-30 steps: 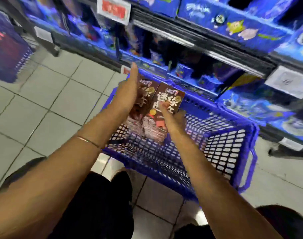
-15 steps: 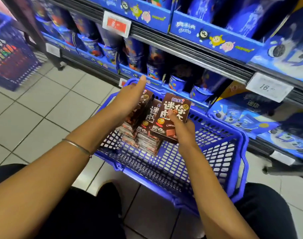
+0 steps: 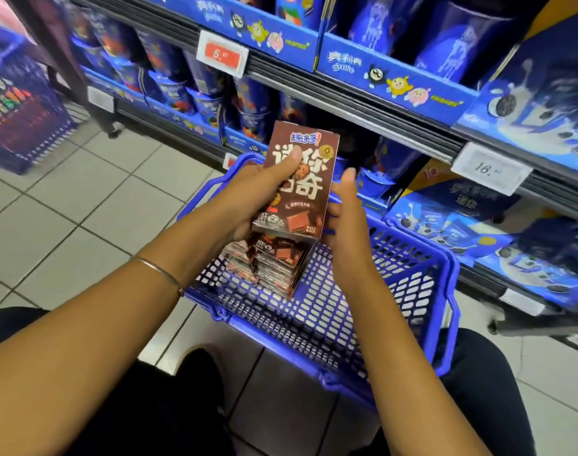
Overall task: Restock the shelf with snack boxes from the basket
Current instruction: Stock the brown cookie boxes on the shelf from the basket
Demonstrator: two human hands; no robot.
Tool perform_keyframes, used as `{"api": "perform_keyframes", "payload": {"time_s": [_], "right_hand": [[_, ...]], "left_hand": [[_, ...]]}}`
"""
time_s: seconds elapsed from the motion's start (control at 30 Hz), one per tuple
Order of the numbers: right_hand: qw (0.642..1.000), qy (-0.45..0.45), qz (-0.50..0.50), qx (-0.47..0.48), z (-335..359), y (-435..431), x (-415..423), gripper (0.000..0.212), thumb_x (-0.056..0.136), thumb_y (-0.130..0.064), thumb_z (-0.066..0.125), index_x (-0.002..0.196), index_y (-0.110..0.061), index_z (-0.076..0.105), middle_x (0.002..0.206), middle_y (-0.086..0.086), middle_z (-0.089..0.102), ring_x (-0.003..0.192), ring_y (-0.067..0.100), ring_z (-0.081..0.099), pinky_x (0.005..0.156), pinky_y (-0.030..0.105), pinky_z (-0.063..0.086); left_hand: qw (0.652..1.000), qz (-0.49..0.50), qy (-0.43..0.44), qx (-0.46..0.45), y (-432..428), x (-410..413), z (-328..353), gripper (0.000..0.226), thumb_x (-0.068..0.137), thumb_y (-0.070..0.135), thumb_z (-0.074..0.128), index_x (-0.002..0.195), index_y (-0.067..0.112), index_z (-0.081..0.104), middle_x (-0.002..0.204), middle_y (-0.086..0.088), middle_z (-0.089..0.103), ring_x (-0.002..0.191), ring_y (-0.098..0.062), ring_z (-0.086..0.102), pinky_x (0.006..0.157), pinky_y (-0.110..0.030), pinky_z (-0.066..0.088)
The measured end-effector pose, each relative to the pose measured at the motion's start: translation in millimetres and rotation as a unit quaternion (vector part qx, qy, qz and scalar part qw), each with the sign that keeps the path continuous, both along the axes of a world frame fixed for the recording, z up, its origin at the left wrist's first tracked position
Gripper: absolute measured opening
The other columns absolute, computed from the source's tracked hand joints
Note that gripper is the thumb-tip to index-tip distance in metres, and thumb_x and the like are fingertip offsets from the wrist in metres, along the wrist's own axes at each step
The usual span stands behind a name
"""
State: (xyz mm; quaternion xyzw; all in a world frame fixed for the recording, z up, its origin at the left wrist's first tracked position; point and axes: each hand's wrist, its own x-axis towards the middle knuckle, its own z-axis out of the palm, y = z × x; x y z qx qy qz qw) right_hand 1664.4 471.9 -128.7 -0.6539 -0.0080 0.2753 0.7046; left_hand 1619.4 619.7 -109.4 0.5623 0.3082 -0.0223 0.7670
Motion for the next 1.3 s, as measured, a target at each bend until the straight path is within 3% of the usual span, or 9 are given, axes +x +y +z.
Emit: {"api": "perform_keyframes", "payload": {"time_s": [0.13, 0.2, 0.3, 0.4, 0.6, 0.9, 1.1, 1.23, 1.3], "right_hand": [[0.989, 0.027, -0.048, -0.135, -45, -1, 17, 0.058, 0.094, -0.062, 0.053, 0.095, -0.004, 0.058, 0.09, 0.024, 0.058, 0.081, 0.026, 0.057, 0.077, 0.042, 0.045], [0.982, 0.044, -0.019, -0.184, -74, 5, 20, 0.045, 0.093, -0.052, 0.063, 0.088, -0.01, 0.049, 0.083, 0.015, 0.044, 0.077, 0.022, 0.044, 0.072, 0.037, 0.036], [0.967, 0.086, 0.017, -0.24, -109, 17, 15, 0.057, 0.084, -0.05, 0.072, 0.109, -0.003, 0.051, 0.11, 0.01, 0.056, 0.098, 0.03, 0.057, 0.087, 0.044, 0.051], [0.958, 0.073, 0.025, -0.276, -126, 20, 7, 0.079, 0.074, -0.048, 0.08, 0.134, -0.013, 0.042, 0.134, 0.01, 0.053, 0.12, 0.032, 0.057, 0.101, 0.053, 0.05], [0.975, 0.091, -0.014, -0.201, -135, 0, 8, 0.045, 0.078, -0.034, 0.084, 0.107, -0.025, 0.052, 0.108, 0.005, 0.072, 0.1, 0.026, 0.071, 0.094, 0.051, 0.056], [0.996, -0.005, -0.039, -0.08, -78, -32, 0, 0.045, 0.088, -0.029, 0.077, 0.128, -0.025, 0.058, 0.114, -0.005, 0.072, 0.094, 0.008, 0.074, 0.081, 0.032, 0.061], [0.999, -0.014, -0.047, -0.017, -40, -41, 8, 0.038, 0.09, -0.036, 0.072, 0.126, -0.027, 0.063, 0.118, -0.007, 0.074, 0.103, 0.012, 0.073, 0.088, 0.036, 0.055], [1.0, -0.013, -0.008, 0.013, -30, -30, 9, 0.039, 0.087, -0.043, 0.071, 0.122, -0.027, 0.066, 0.118, -0.003, 0.074, 0.109, 0.018, 0.071, 0.097, 0.045, 0.053], [1.0, -0.007, 0.001, 0.008, -29, -21, 4, 0.048, 0.083, -0.049, 0.072, 0.126, -0.03, 0.064, 0.125, -0.004, 0.071, 0.115, 0.017, 0.069, 0.103, 0.049, 0.05]], "left_hand": [[1.0, 0.026, -0.002, 0.016, 7, 1, 4, 0.042, 0.094, 0.055, 0.074, 0.109, 0.016, 0.075, 0.101, -0.007, 0.083, 0.089, -0.024, 0.082, 0.069, -0.033, 0.064], [0.999, 0.037, -0.002, 0.013, 8, 1, 6, 0.043, 0.094, 0.055, 0.074, 0.109, 0.015, 0.074, 0.1, -0.007, 0.083, 0.088, -0.024, 0.082, 0.067, -0.033, 0.065], [0.999, 0.046, 0.006, 0.011, 10, 1, 7, 0.045, 0.094, 0.055, 0.074, 0.113, 0.014, 0.072, 0.1, -0.007, 0.083, 0.088, -0.024, 0.082, 0.073, -0.038, 0.067], [0.999, 0.043, 0.02, 0.016, 11, 1, 6, 0.048, 0.094, 0.057, 0.073, 0.116, 0.015, 0.07, 0.1, -0.006, 0.083, 0.09, -0.024, 0.082, 0.077, -0.039, 0.067], [0.998, 0.041, 0.037, 0.009, 11, -2, 4, 0.045, 0.095, 0.058, 0.071, 0.113, 0.017, 0.069, 0.097, -0.005, 0.084, 0.085, -0.023, 0.082, 0.064, -0.032, 0.065], [0.984, 0.064, 0.081, 0.147, 25, 4, -2, 0.065, 0.097, 0.078, 0.049, 0.106, 0.018, 0.072, 0.082, 0.002, 0.083, 0.072, -0.016, 0.081, 0.052, -0.023, 0.059], [0.973, 0.065, 0.044, 0.219, 32, 3, -10, 0.041, 0.103, 0.06, 0.056, 0.098, 0.022, 0.07, 0.101, -0.002, 0.081, 0.094, -0.021, 0.079, 0.093, -0.044, 0.063], [0.981, 0.029, 0.048, 0.185, 22, 5, -13, 0.05, 0.103, 0.059, 0.058, 0.118, 0.013, 0.071, 0.113, -0.008, 0.08, 0.102, -0.029, 0.078, 0.094, -0.047, 0.063], [0.987, 0.021, 0.051, 0.148, 13, 8, -11, 0.048, 0.103, 0.059, 0.058, 0.117, 0.015, 0.073, 0.107, -0.006, 0.082, 0.097, -0.027, 0.08, 0.079, -0.037, 0.065]]}}
